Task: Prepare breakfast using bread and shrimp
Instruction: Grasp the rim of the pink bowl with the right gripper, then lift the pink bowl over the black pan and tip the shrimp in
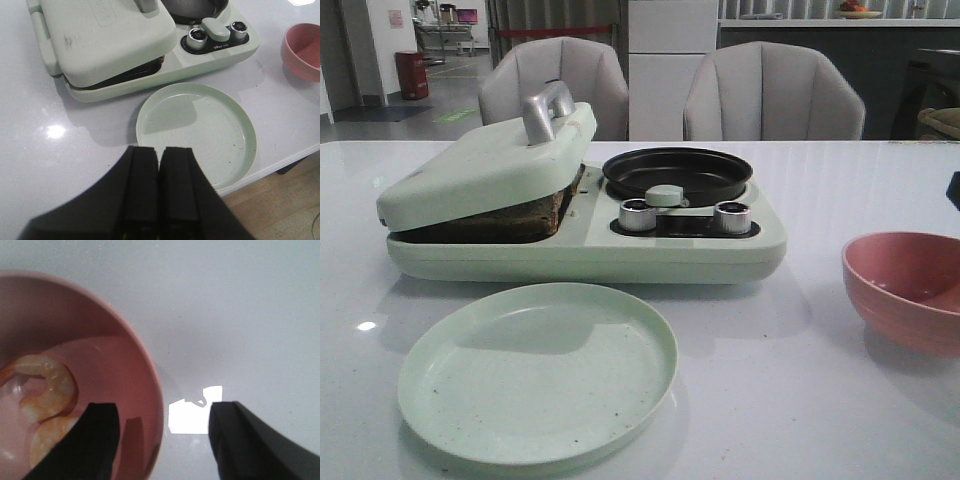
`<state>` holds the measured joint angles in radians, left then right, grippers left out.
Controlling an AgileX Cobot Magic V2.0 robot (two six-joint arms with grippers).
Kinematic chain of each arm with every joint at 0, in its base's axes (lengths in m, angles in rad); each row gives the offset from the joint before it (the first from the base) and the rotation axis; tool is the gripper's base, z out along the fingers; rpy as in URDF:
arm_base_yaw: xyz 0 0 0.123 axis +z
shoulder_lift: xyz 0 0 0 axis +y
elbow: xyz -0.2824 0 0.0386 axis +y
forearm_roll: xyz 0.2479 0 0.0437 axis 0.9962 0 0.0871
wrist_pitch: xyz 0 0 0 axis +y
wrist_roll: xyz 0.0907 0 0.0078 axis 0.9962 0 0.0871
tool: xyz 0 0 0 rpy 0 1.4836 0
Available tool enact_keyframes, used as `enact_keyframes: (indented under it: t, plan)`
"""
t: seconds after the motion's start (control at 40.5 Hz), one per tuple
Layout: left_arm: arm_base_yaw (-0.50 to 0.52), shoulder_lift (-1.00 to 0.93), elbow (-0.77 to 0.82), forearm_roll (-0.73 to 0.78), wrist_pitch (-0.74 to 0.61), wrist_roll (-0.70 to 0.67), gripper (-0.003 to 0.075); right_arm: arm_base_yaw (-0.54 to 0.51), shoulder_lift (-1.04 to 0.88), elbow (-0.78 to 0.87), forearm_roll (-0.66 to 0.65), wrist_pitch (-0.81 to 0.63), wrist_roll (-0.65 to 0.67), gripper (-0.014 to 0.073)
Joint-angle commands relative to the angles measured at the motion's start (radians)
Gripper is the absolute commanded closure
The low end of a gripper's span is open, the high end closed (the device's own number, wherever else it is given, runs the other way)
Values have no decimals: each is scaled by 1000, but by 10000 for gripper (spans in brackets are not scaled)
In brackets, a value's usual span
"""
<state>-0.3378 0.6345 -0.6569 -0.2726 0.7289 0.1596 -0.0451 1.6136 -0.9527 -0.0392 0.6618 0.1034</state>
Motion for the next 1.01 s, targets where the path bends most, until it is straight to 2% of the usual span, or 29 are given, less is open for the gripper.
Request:
enact_keyframes:
  t: [0.0,0.173,0.395,0.592,0.765,0.987]
  plan:
    - [-6,0,-28,-13,-68,-6,619,-5,-5,-34,-12,-56,-9,99]
    - [-6,0,-28,-13,-68,-6,619,-5,34,-34,-12,-77,-9,123]
    - [-6,0,-28,-13,-68,-6,619,-5,37,-34,-12,-86,-9,403]
    - [-6,0,-28,-13,-68,-6,619,-4,23,-34,-13,-93,-9,544]
    - [-6,0,-28,-13,-68,-6,619,21,-41,-84,-34,-104,-9,557]
    - [-6,0,-28,-13,-68,-6,619,194,-59,-310,-251,-48,19,549]
